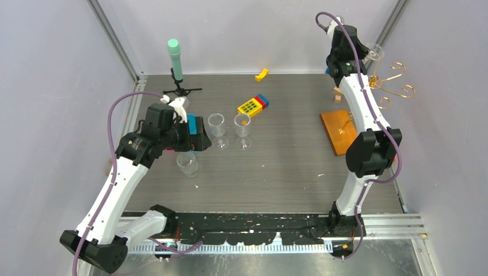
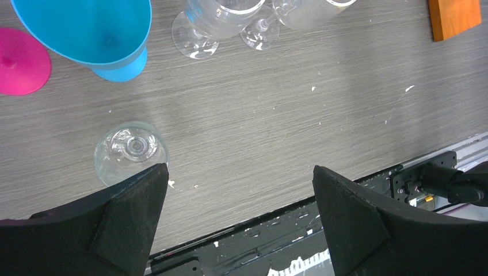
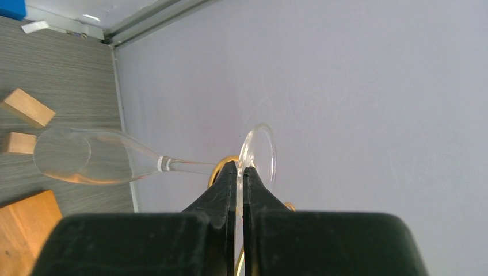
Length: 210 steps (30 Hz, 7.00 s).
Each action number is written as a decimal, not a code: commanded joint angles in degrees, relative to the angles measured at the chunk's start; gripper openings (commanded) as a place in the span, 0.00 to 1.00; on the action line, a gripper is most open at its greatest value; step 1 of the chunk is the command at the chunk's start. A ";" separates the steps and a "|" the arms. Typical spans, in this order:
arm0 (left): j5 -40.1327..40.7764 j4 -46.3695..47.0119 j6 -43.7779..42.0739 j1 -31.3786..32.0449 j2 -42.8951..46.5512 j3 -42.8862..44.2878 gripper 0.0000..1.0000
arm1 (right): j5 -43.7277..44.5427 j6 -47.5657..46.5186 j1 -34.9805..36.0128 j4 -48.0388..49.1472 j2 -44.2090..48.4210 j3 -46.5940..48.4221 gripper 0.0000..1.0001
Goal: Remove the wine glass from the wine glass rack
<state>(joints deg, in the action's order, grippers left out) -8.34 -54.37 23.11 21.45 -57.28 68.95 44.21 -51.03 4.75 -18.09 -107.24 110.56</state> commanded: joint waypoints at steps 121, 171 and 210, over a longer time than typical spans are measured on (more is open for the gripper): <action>-44.98 47.00 24.69 17.40 -17.36 -5.49 0.00 | -55.96 50.39 40.07 -7.68 48.75 -38.97 0.05; 39.45 63.86 35.23 14.95 -4.75 5.00 0.00 | -42.63 121.60 44.99 57.03 46.15 -58.54 0.56; 11.05 39.12 7.70 14.94 9.27 1.81 1.00 | -31.54 92.11 45.07 24.79 52.60 -44.04 0.00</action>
<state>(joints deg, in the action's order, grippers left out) 9.34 -3.31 42.30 36.60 -50.00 67.48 5.85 52.66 49.45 18.72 -58.22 59.24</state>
